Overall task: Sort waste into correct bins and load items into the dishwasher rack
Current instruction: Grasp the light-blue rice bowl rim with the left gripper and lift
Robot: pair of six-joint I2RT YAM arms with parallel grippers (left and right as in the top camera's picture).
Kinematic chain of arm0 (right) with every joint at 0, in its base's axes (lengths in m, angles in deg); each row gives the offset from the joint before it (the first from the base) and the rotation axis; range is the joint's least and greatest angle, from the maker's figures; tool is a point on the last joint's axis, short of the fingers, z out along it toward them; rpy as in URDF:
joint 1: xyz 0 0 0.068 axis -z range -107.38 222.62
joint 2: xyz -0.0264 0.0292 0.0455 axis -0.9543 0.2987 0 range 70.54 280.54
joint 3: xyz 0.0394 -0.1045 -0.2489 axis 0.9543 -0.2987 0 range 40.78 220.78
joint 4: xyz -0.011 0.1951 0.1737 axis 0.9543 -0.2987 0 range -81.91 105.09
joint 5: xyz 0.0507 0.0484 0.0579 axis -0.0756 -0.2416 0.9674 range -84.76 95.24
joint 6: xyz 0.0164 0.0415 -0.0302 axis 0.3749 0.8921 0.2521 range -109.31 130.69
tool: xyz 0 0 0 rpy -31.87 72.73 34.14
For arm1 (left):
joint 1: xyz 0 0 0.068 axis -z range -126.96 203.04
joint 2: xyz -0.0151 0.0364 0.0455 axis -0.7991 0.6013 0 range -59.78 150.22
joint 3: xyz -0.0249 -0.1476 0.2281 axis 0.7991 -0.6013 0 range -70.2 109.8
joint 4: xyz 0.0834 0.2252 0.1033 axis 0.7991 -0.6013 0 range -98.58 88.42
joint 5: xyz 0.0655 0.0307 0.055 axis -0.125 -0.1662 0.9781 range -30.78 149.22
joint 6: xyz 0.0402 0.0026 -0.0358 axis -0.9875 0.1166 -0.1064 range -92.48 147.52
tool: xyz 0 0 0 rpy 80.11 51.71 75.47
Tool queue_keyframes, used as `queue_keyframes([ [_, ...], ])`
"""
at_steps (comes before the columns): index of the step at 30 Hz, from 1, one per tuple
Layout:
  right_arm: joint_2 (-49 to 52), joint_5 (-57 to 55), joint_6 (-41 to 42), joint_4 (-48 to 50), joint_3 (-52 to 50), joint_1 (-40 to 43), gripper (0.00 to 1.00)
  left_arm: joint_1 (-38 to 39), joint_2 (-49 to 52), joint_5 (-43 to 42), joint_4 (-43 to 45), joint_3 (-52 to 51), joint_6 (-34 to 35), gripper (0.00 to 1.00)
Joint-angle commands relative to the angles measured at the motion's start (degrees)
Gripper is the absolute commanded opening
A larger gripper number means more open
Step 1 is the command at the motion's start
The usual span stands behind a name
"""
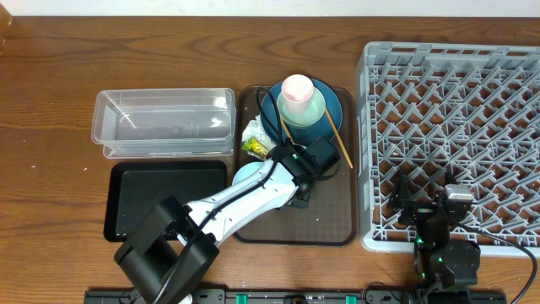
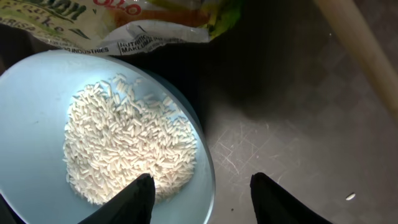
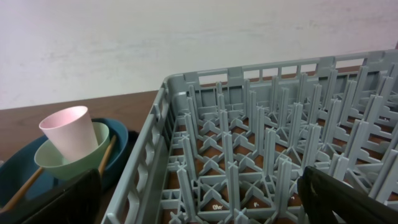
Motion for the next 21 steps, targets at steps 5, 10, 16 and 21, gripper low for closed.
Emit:
queue_keyframes([
  [5, -0.1, -0.6, 0.5, -0.1, -0.2, -0.7, 0.99, 0.1, 0.5, 1.6, 1.8, -0.4, 0.1, 0.45],
  [10, -0.1, -0.6, 0.5, -0.1, -0.2, -0.7, 0.99, 0.1, 0.5, 1.6, 2.1, -0.4, 0.1, 0.43],
  [16, -0.1, -0.6, 0.5, -0.1, -0.2, -0.7, 0.99, 0.1, 0.5, 1.6, 2.1, -0.4, 0.1, 0.41],
  [21, -0.1, -0.6, 0.5, -0.1, -0.2, -0.7, 0.99, 0.1, 0.5, 1.6, 3.0, -1.2, 0.5, 0.38],
])
